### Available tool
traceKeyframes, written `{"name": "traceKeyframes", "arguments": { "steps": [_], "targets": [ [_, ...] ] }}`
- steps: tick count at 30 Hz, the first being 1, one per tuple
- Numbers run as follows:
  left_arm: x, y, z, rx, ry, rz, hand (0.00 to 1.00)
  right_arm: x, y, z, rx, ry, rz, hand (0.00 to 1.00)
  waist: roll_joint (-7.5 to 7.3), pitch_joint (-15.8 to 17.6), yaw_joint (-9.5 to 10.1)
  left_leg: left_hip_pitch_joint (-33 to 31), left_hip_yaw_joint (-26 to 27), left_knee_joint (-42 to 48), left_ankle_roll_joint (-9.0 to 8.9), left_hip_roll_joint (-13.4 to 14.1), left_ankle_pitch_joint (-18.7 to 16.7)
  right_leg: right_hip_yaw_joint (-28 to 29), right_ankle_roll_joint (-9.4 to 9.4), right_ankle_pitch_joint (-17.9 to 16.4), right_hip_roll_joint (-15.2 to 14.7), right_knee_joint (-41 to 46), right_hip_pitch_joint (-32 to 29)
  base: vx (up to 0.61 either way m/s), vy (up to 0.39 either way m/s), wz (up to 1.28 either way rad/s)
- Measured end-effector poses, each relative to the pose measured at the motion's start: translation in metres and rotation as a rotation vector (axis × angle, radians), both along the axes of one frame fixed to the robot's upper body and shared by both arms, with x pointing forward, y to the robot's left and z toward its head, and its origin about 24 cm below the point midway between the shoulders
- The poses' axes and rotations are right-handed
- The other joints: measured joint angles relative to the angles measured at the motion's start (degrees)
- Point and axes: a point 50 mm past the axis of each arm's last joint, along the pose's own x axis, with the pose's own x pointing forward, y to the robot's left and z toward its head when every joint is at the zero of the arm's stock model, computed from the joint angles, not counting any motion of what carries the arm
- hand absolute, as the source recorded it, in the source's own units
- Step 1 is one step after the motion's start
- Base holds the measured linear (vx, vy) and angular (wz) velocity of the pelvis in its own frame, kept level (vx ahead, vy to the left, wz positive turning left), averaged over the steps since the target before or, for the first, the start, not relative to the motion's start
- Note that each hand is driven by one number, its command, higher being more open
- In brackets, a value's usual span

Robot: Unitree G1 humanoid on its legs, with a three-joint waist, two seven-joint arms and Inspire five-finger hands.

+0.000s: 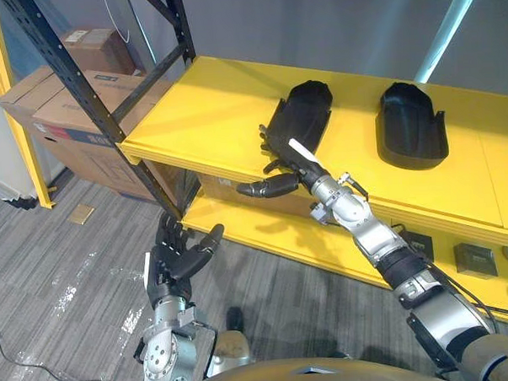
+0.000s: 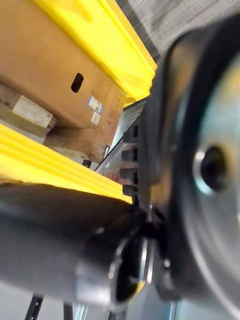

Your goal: Walk over and take three plastic housings, then place them on the shelf

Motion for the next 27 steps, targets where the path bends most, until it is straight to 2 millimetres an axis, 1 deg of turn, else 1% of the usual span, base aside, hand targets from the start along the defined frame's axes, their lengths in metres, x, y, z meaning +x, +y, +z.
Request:
{"name": "traceKeyframes", "arguments": {
  "steps": [9, 15, 18, 22, 23, 26, 27],
  "targets": [
    [0.0, -0.003, 0.0, -0.014, 0.001, 0.001, 1.0, 0.003, -0.005, -0.009, -0.015, 0.044, -0.046, 1.0, 0.09, 0.0, -0.06, 0.0, 0.0, 0.0, -0.01, 0.0, 0.0, 0.0, 0.0, 0.0, 0.0, 0.0, -0.1, 0.0, 0.0, 0.0],
    [0.0, -0.004, 0.0, -0.018, 0.0, 0.002, 1.0, 0.006, -0.003, -0.004, -0.017, 0.031, -0.037, 1.0, 0.38, 0.0, -0.09, 0.0, 0.0, 0.0, -0.03, 0.0, 0.0, 0.0, -0.01, 0.0, 0.0, 0.0, -0.1, 0.0, 0.0, 0.0],
    [0.0, -0.004, 0.0, -0.018, 0.0, 0.002, 1.0, 0.006, -0.002, -0.003, -0.022, 0.038, -0.016, 1.0, 0.48, -0.1, -0.06, 0.0, 0.0, 0.0, -0.06, 0.0, 0.0, 0.0, -0.01, 0.0, 0.0, 0.0, -0.1, 0.0, 0.0, 0.0],
    [0.0, -0.004, 0.0, -0.018, -0.001, 0.001, 1.0, 0.002, 0.007, -0.006, 0.016, 0.087, 0.092, 1.0, 0.48, -0.1, -0.18, 0.0, 0.1, 0.0, -0.13, 0.0, -0.1, 0.0, -0.02, 0.0, 0.0, 0.0, -0.1, 0.0, 0.0, 0.0],
    [0.0, -0.004, 0.0, -0.018, -0.001, 0.001, 1.0, 0.001, 0.009, -0.005, 0.032, 0.09, 0.107, 1.0, 0.48, -0.1, -0.18, 0.1, 0.1, 0.0, -0.13, 0.0, -0.1, 0.0, 0.0, 0.0, 0.0, 0.0, -0.1, 0.0, 0.0, 0.0],
    [0.001, -0.004, 0.0, -0.018, -0.002, 0.002, 1.0, -0.001, 0.015, 0.005, 0.118, 0.071, 0.16, 1.0, 0.48, -0.1, -0.1, 0.1, 0.1, 0.0, -0.13, 0.0, -0.1, 0.0, 0.06, 0.0, 0.0, -0.1, 0.1, 0.0, 0.0, 0.0],
    [0.001, -0.003, 0.0, -0.017, -0.002, 0.003, 1.0, -0.003, 0.018, 0.014, 0.168, 0.047, 0.189, 1.0, 0.48, -0.1, -0.12, 0.2, 0.1, 0.1, -0.14, 0.0, -0.1, 0.0, 0.1, 0.1, 0.0, -0.1, 0.1, 0.0, 0.0, 0.0]
  ]
}}
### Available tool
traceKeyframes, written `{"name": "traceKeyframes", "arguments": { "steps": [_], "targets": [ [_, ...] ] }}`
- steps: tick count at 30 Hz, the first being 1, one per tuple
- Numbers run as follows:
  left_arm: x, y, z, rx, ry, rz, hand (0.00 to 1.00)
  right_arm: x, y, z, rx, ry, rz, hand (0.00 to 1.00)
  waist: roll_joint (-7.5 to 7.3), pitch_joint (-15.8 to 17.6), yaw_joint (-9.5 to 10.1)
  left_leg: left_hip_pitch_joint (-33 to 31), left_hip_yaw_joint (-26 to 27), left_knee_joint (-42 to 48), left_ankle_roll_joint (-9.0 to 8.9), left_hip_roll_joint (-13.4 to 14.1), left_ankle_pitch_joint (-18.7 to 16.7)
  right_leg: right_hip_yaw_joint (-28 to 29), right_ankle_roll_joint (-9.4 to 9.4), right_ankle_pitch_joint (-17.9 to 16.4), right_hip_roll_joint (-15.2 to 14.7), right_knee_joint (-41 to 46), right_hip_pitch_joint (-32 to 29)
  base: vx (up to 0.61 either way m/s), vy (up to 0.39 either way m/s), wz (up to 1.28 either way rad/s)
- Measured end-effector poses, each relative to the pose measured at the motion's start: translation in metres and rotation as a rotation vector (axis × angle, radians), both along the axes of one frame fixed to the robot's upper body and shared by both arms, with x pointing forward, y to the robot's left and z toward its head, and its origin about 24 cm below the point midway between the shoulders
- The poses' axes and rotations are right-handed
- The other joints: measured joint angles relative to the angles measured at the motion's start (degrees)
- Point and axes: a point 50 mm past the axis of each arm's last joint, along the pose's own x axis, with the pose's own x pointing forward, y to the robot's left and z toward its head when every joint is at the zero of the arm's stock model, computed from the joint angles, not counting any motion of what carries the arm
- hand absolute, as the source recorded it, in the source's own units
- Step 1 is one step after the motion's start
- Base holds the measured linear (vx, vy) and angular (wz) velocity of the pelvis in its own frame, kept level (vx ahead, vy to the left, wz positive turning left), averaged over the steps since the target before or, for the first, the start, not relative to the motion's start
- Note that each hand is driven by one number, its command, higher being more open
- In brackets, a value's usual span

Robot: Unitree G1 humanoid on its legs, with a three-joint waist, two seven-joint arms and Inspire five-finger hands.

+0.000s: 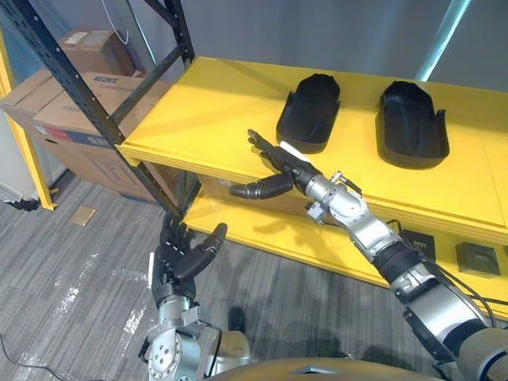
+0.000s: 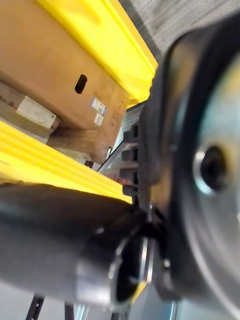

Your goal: Walk over and take three plastic housings, then place them on the shelf

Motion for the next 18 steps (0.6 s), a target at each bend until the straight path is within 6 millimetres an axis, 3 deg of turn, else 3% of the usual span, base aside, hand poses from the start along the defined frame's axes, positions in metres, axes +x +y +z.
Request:
{"name": "traceKeyframes", "arguments": {
  "steps": [5, 7, 9, 12, 15, 18],
  "targets": [
    [0.001, 0.0, 0.001, 0.001, -0.009, -0.013, 1.0, -0.021, 0.011, 0.059, 0.244, -0.227, 0.109, 1.0, -0.1, -0.1, -0.1, 0.8, 0.6, 0.0, -0.31, 0.0, -0.3, 0.7, -0.01, 0.0, 0.1, -0.7, 0.3, 0.0, 0.0, -0.06],
    [0.002, 0.0, 0.002, 0.003, -0.024, -0.017, 1.0, -0.042, 0.0, 0.09, 0.414, -0.399, 0.084, 1.0, -0.24, -0.2, -0.24, 0.8, 1.2, 0.0, -0.48, 0.1, -0.9, 1.2, 0.04, 0.0, 0.2, -1.0, 0.0, 0.0, 0.002, -0.11],
    [0.002, 0.001, 0.003, 0.008, -0.035, -0.009, 1.0, -0.057, -0.018, 0.102, 0.516, -0.495, -0.011, 1.0, -0.76, -0.6, -0.55, 0.8, 2.4, -0.1, -0.3, 0.1, -1.1, 2.4, 0.14, 0.0, 0.1, -1.1, -0.8, 0.01, 0.008, -0.23],
    [0.002, 0.004, 0.004, 0.016, -0.037, -0.002, 1.0, -0.072, -0.056, 0.092, 0.545, -0.548, -0.27, 1.0, -2.05, -1.9, -2.55, 0.9, 4.7, -0.1, -0.26, 0.2, -1.6, 4.6, 0.24, 0.3, 0.0, -1.2, -2.3, 0.05, 0.006, -0.41],
    [0.006, 0.001, 0.007, 0.051, -0.061, -0.023, 1.0, -0.086, -0.104, 0.054, 0.53, -0.45, -0.632, 1.0, -2.82, -2.8, -5.06, 2.2, 9.0, 0.1, -0.46, 0.4, -2.2, 9.0, 0.3, 1.5, 0.1, -1.8, -3.5, 0.09, 0.014, -0.67],
    [0.016, -0.008, 0.017, 0.114, -0.12, -0.072, 1.0, -0.11, -0.143, 0.018, 0.516, -0.333, -0.937, 1.0, -2.44, -3.1, -7.85, 4.9, 15.1, 0.1, -0.95, 0.9, -3.6, 14.8, 0.17, 2.4, 0.6, -1.9, -5.2, 0.05, 0.011, -0.99]
  ]
}}
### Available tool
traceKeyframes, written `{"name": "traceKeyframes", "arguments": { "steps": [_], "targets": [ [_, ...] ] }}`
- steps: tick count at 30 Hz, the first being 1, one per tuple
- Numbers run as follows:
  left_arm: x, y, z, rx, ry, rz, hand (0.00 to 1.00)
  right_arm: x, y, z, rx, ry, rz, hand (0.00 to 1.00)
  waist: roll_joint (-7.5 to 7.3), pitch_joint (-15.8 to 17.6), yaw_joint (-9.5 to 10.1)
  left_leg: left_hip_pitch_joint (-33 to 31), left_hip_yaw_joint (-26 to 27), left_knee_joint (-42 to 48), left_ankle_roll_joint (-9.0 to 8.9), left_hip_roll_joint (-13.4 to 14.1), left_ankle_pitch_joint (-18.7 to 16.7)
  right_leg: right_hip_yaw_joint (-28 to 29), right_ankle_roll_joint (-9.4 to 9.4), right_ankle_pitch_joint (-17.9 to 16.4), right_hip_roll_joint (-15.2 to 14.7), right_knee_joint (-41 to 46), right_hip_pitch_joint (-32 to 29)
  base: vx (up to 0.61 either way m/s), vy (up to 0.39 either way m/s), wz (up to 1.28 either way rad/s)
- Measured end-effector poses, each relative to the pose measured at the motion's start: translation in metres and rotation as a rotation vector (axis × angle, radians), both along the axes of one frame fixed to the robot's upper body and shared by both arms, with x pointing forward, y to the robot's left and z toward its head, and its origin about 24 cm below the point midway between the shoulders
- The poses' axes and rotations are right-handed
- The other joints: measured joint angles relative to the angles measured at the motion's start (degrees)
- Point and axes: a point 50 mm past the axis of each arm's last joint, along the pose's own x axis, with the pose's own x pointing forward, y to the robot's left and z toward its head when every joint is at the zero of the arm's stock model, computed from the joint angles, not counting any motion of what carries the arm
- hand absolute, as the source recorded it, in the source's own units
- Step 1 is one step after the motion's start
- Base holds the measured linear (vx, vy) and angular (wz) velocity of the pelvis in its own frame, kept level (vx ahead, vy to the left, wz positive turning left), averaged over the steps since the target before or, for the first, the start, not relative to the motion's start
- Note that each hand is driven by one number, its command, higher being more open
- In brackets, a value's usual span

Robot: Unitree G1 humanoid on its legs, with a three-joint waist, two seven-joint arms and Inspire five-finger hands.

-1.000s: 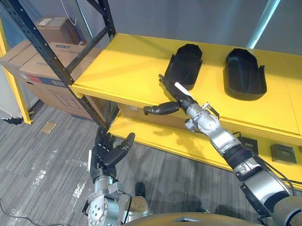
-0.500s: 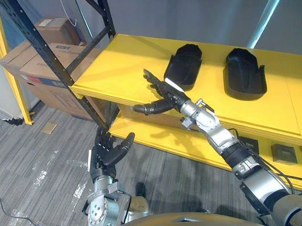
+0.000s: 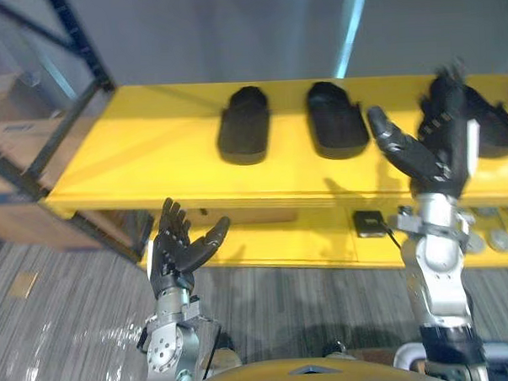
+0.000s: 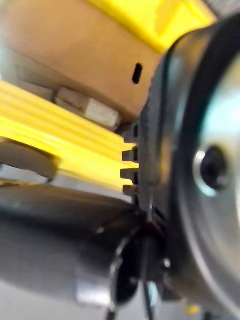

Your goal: Walk over and take three plastic housings, then place them on the shelf

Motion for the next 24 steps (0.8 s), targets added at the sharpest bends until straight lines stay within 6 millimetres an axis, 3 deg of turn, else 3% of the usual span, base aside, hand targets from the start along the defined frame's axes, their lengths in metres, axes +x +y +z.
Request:
{"name": "traceKeyframes", "arguments": {
  "steps": [3, 4, 9, 12, 13, 15, 16, 18, 20, 24],
  "targets": [
    [0.007, -0.007, 0.013, -0.007, -0.063, -0.033, 1.0, -0.027, -0.024, -0.023, 0.036, 0.111, -0.156, 1.0, 0.29, -0.4, -3.46, 2.5, 6.2, 0.0, -0.82, 0.7, -1.6, 5.7, -0.25, 0.6, 1.0, -0.3, -1.8, 0.05, 0.004, -1.15],
    [0.011, -0.011, 0.021, -0.012, -0.103, -0.06, 1.0, -0.049, -0.034, -0.032, 0.035, 0.168, -0.23, 1.0, 0.53, -0.7, -5.43, 4.0, 9.8, 0.0, -1.53, 1.2, -2.5, 9.3, -0.31, 1.1, 2.0, -1.1, -2.5, 0.07, -0.002, -1.22],
    [0.022, -0.018, 0.033, -0.024, -0.171, -0.109, 1.0, -0.087, -0.045, -0.034, 0.027, 0.212, -0.331, 1.0, 0.81, -0.9, -10.16, 6.3, 17.5, 3.4, -2.97, 3.2, -5.5, 16.8, -0.62, 1.6, 4.6, -1.1, -4.5, 0.05, -0.01, -0.87],
    [0.03, -0.021, 0.04, -0.024, -0.209, -0.137, 1.0, -0.095, -0.047, -0.037, -0.003, 0.258, -0.306, 1.0, 0.89, -0.9, -11.13, 6.6, 19.9, 5.9, -3.28, 4.1, -7.3, 20.2, -0.81, 1.8, 5.8, -1.1, -5.9, -0.01, -0.04, -0.68],
    [0.032, -0.02, 0.042, -0.022, -0.221, -0.134, 1.0, -0.094, -0.046, -0.037, -0.017, 0.266, -0.278, 1.0, 0.87, -0.9, -10.95, 6.2, 18.4, 7.6, -2.61, 4.2, -9.0, 21.9, -0.81, 2.1, 6.2, -1.0, -6.7, -0.06, -0.057, -0.85],
    [0.032, -0.014, 0.045, -0.017, -0.225, -0.096, 1.0, -0.087, -0.042, -0.034, -0.038, 0.255, -0.202, 1.0, 1.45, -0.8, -9.92, 4.3, 8.3, 11.4, -0.44, 4.2, -13.4, 25.5, -1.19, 2.9, 7.4, -1.1, -8.2, -0.07, -0.037, -1.02],
    [0.03, -0.006, 0.049, -0.011, -0.233, -0.051, 1.0, -0.078, -0.039, -0.031, -0.051, 0.237, -0.147, 1.0, 2.61, -0.4, -8.65, 2.9, -0.1, 14.5, 0.8, 4.1, -17.5, 28.4, -1.62, 3.2, 8.6, -1.1, -9.0, -0.09, 0.029, -1.02],
    [0.026, 0.008, 0.055, -0.002, -0.245, 0.022, 1.0, -0.064, -0.034, -0.032, -0.029, 0.218, -0.069, 1.0, 2.97, 0.2, -6.78, 1.6, -9.0, 17.8, 0.23, 2.8, -22.5, 31.7, -1.66, 4.1, 9.7, -1.0, -10.1, -0.13, 0.114, -1.11],
    [0.02, 0.021, 0.058, -0.013, -0.254, 0.085, 1.0, -0.05, -0.026, -0.044, 0.003, 0.252, -0.026, 1.0, 2.78, 0.2, -5.93, 1.0, -10.6, 19.8, 0.51, 1.3, -24.2, 33.0, -0.67, 4.9, 8.7, -1.1, -10.2, -0.09, 0.171, -0.46],
    [0.017, 0.028, 0.061, -0.015, -0.273, 0.121, 1.0, -0.048, -0.008, -0.075, 0.117, 0.378, -0.009, 1.0, 1.95, 0.6, -3.82, -1.8, -12.7, 20.9, 0.96, -1.5, -24.2, 31.7, 0.69, 5.7, 5.3, -2.1, -10.8, -0.04, 0.118, 0.28]
  ]
}}
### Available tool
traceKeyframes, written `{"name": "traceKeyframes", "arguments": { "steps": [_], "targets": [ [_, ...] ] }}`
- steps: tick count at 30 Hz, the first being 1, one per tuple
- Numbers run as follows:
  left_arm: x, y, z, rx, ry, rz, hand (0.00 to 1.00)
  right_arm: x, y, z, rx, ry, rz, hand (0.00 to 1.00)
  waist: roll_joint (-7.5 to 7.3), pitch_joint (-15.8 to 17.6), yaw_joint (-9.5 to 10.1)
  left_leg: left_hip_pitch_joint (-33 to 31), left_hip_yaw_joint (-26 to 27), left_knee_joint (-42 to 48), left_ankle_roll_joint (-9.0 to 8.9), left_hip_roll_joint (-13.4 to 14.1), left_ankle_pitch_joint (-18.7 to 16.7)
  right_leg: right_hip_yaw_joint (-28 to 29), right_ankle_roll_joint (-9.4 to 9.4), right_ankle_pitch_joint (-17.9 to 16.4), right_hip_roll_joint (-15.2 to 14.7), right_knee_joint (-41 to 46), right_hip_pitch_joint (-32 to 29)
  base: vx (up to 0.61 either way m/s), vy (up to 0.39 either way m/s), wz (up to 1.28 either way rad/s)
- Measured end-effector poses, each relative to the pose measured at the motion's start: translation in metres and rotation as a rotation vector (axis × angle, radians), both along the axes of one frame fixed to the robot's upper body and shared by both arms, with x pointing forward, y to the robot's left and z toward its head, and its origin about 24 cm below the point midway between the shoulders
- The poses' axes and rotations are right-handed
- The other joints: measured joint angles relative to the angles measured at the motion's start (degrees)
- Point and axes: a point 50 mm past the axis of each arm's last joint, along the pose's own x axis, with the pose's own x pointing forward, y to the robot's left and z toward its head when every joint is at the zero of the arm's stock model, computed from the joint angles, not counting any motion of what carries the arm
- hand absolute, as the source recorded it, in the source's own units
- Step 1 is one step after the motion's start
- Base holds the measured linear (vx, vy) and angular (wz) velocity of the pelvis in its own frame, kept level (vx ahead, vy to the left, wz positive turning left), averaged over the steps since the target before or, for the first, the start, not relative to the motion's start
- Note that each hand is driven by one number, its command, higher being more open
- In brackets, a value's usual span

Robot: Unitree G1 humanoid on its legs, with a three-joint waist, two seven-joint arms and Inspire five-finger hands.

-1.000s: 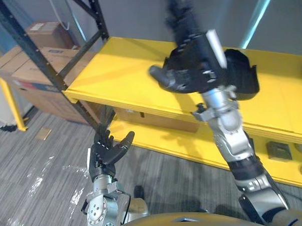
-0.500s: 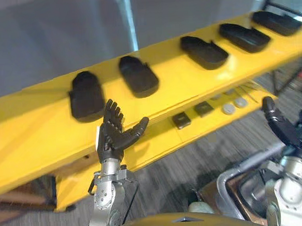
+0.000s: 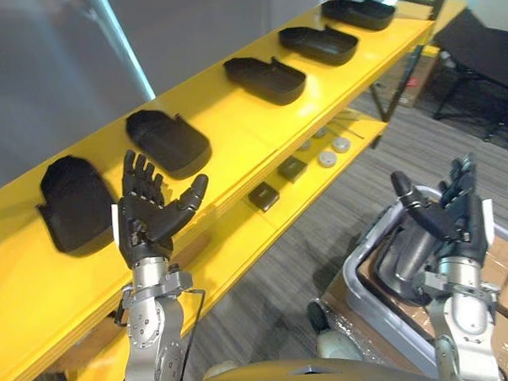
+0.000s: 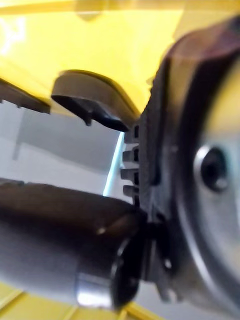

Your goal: Walk over and take three plastic housings, then place them on the shelf

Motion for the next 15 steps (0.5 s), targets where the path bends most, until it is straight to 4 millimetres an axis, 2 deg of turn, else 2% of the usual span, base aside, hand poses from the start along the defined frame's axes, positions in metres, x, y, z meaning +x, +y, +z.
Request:
{"name": "traceKeyframes", "arguments": {
  "steps": [3, 5, 6, 7, 8, 9, 10, 11, 12, 13, 14, 15],
  "targets": [
    [-0.001, -0.009, -0.001, -0.01, -0.007, -0.044, 1.0, -0.01, 0.017, -0.024, 0.091, 0.096, -0.008, 1.0, -0.09, 0.3, 0.06, -0.2, -2.4, 0.6, 0.19, -0.3, 0.3, -1.7, -0.19, -0.3, -0.4, 2.0, 0.0, 0.05, 0.059, 0.33],
    [0.0, -0.017, -0.001, -0.02, -0.015, -0.098, 1.0, -0.015, 0.023, -0.03, 0.114, 0.121, -0.002, 1.0, -0.6, 1.1, 0.13, 1.3, -1.8, 0.9, 0.12, -0.3, 0.1, -1.3, -0.19, -0.3, 0.1, 4.3, -0.4, 0.03, 0.043, -0.29],
    [0.0, -0.02, -0.001, -0.025, -0.02, -0.12, 1.0, -0.017, 0.026, -0.031, 0.118, 0.121, 0.01, 1.0, -1.17, 1.4, 0.12, 2.4, -0.2, 1.0, 0.43, -0.4, -0.3, -1.6, -0.21, -0.3, 0.3, 5.7, -0.9, -0.04, 0.041, -0.85],
    [0.001, -0.023, 0.0, -0.042, -0.026, -0.141, 1.0, -0.014, 0.031, -0.029, 0.121, 0.096, 0.039, 1.0, -2.48, 2.4, 0.39, 4.2, 3.0, 1.2, 1.04, -0.8, -0.9, -4.2, -1.19, 0.5, 0.6, 7.2, -1.6, -0.08, 0.03, -1.29],
    [0.002, -0.023, 0.0, -0.056, -0.024, -0.142, 1.0, -0.009, 0.035, -0.026, 0.122, 0.072, 0.065, 1.0, -3.16, 3.3, 0.88, 5.4, 6.0, 1.0, 1.41, -0.8, -1.1, -7.3, -3.33, 3.5, 1.2, 6.8, -2.0, -0.2, 0.044, -1.58],
    [0.003, -0.022, 0.0, -0.051, -0.017, -0.129, 1.0, -0.003, 0.039, -0.022, 0.123, 0.044, 0.091, 1.0, -3.68, 3.8, 1.19, 5.9, 8.8, 0.5, 2.08, -0.4, -0.8, -9.8, -4.57, 8.6, 2.1, 3.6, -2.1, -0.29, -0.004, -1.61],
    [0.008, -0.02, -0.001, -0.038, -0.006, -0.113, 1.0, 0.003, 0.042, -0.017, 0.12, 0.006, 0.109, 1.0, -3.69, 4.5, 1.16, 5.5, 12.3, 0.4, 3.1, -0.2, -0.2, -14.6, -6.88, 4.5, 1.5, 8.9, -4.3, -0.43, -0.032, -1.33],
    [0.013, -0.019, -0.005, -0.003, 0.027, -0.09, 1.0, 0.007, 0.041, -0.015, 0.113, -0.004, 0.112, 1.0, -3.72, 4.6, 0.81, 5.4, 14.0, 0.2, 3.83, 0.0, 0.5, -19.8, -9.09, -4.8, 0.0, 20.4, -6.3, -0.35, -0.054, -0.91],
    [0.014, -0.019, -0.006, 0.029, 0.042, -0.073, 1.0, 0.008, 0.041, -0.015, 0.11, -0.005, 0.11, 1.0, -3.61, 4.6, 0.82, 5.4, 14.7, 0.0, 3.89, 0.3, 0.9, -22.1, -9.57, -8.6, -1.0, 25.4, -6.6, -0.25, -0.028, -0.6],
    [0.013, -0.017, -0.006, 0.078, 0.055, -0.04, 1.0, 0.013, 0.042, -0.017, 0.112, -0.005, 0.104, 1.0, -3.58, 4.6, 0.94, 5.3, 15.8, -0.1, 4.16, 0.8, 1.6, -26.3, -9.85, -13.8, -3.8, 33.4, -6.3, -0.1, -0.016, -0.42],
    [0.012, -0.015, -0.007, 0.097, 0.06, -0.024, 1.0, 0.015, 0.044, -0.02, 0.117, -0.001, 0.101, 1.0, -3.5, 4.5, 1.07, 5.1, 16.4, 0.0, 3.96, 1.3, 1.8, -28.3, -10.24, -15.6, -5.4, 36.3, -6.0, -0.11, -0.058, -0.5],
    [0.011, -0.013, -0.007, 0.094, 0.061, -0.009, 1.0, 0.02, 0.048, -0.026, 0.127, 0.019, 0.101, 1.0, -3.47, 4.5, 1.59, 4.7, 17.5, 0.0, 3.53, 2.1, 2.5, -30.9, -10.78, -18.0, -8.6, 39.9, -4.5, -0.08, -0.084, -0.57]
  ]
}}
